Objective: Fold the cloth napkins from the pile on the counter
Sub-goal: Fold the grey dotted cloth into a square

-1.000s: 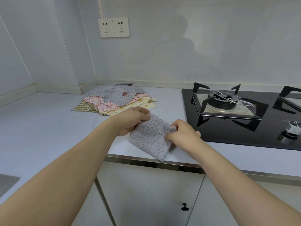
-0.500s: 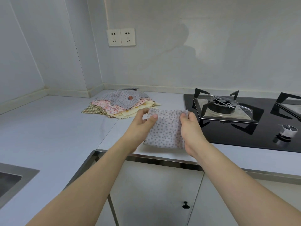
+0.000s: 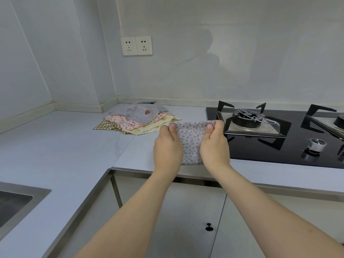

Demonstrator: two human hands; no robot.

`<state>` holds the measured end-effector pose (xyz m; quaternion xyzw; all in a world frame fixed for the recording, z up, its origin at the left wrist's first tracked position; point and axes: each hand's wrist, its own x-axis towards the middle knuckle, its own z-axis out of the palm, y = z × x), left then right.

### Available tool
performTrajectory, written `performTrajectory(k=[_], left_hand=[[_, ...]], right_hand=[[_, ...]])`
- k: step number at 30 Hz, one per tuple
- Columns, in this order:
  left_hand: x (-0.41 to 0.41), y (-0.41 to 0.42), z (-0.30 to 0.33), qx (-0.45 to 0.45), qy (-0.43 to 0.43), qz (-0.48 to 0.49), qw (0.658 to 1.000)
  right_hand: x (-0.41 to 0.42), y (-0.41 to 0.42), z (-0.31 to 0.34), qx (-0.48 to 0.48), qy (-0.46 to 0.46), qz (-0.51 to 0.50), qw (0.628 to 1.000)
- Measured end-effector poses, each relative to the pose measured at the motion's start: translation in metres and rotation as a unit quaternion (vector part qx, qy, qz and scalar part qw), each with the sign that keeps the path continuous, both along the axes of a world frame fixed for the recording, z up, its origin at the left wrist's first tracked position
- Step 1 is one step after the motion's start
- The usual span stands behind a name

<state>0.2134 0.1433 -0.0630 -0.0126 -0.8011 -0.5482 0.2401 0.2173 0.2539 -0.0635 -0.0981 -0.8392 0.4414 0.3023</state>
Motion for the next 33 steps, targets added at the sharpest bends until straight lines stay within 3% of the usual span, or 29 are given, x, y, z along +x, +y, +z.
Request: performTrajectory(k=[5, 16, 19, 26, 33], left_hand=[[-0.016, -0.011, -0.002, -0.112, 0.007, 0.015, 0.994], [-0.137, -0.019, -0.013, -0.043, -0.060, 0.015, 0.997], [-0.155, -0.013, 0.025, -0.039, -0.091, 0.003, 0.995], [-0.142, 0.010, 0.176, -0.028, -0.156, -0.046, 0.986], [-0.138, 0.053, 0.231, -0.007, -0.185, -0.080, 0.979]], right_hand=[[-0.012, -0.002, 0.000, -0.059, -0.006, 0.017, 0.998], [-0.125, -0.012, -0.002, -0.083, -0.057, 0.029, 0.994], [-0.145, -0.006, 0.035, -0.089, -0.082, 0.030, 0.992], [-0.140, 0.024, 0.178, -0.149, -0.144, -0.024, 0.978], [-0.124, 0.064, 0.230, -0.189, -0.162, -0.061, 0.967]])
